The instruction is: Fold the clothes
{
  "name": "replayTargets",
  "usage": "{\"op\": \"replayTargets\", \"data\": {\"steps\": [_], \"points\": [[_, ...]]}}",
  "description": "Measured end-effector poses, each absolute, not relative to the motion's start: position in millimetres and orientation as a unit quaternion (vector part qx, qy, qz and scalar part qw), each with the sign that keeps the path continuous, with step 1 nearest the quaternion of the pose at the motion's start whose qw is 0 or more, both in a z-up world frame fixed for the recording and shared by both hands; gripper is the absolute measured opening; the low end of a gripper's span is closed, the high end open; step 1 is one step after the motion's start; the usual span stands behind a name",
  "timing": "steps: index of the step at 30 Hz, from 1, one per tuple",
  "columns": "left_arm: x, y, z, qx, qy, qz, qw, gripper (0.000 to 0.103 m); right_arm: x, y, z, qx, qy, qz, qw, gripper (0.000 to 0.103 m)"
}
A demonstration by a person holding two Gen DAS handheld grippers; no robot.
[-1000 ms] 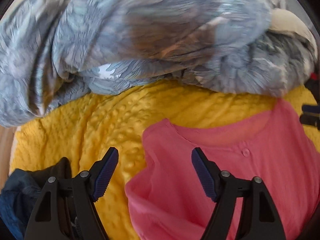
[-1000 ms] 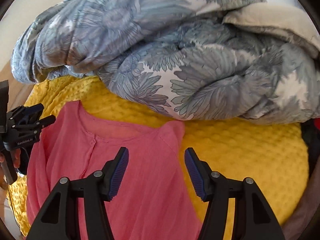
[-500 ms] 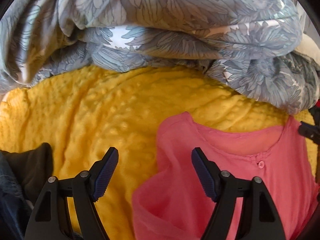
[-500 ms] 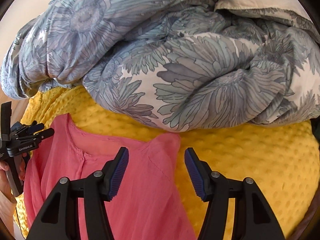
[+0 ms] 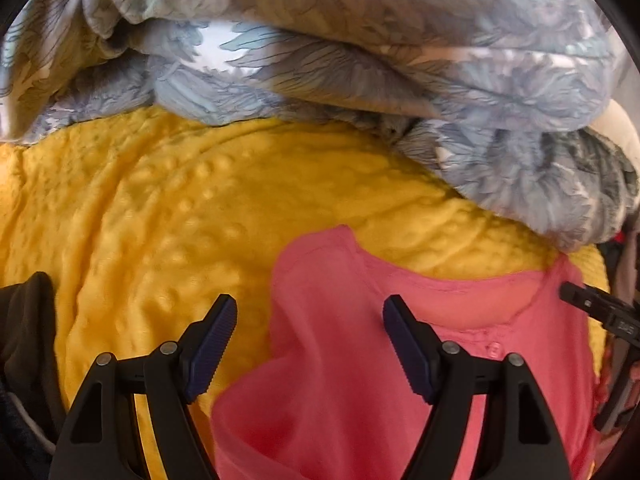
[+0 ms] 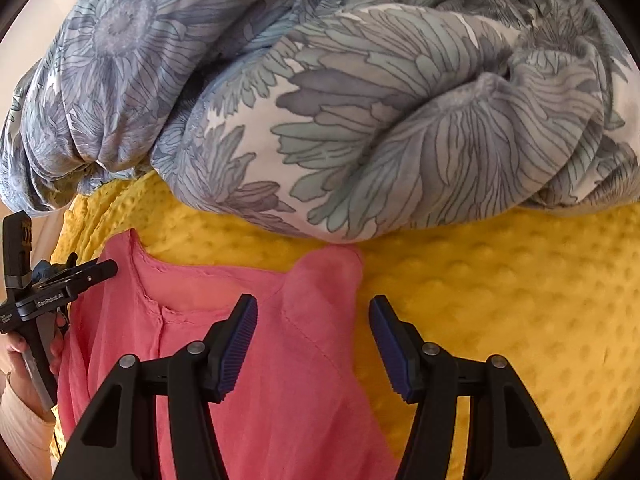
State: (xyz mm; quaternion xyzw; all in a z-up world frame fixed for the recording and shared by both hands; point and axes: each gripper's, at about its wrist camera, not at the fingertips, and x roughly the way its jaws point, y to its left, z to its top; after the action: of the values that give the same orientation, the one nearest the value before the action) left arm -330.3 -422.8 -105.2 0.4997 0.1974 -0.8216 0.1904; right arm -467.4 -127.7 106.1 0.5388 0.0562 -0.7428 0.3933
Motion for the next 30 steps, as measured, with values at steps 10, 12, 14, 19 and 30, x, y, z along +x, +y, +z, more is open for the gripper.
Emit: {"op": "replayTargets", "data": {"steps": [10,12,14,19,30], "points": [[-339,-417,-109,0.484,0.226,-0.826,0.18,0.077,-468,-132,98,0.534,0.05,-0.751,0.386,0.061],[-340,-412,-112,0.488,0.216,-0.827,0.18,0.068,-468,-133,96,0.532,0.05,-0.752,0.385,0.061],[-342,-408,-118,0.503,0.204,-0.821,0.179,0.047,-467,-135,94,0.532,0.059,-0.752,0.385,0.061],[-336,-402,-117,0.499,0.197,-0.828,0.165,0.004,-467,-130,96,0.533,0.042,-0.745,0.4,0.008],[-304,-381,-41,0.427,0.164,-0.879,0.136,0.002,-436,-94,163,0.474,0.013,-0.759,0.445,0.004]]}}
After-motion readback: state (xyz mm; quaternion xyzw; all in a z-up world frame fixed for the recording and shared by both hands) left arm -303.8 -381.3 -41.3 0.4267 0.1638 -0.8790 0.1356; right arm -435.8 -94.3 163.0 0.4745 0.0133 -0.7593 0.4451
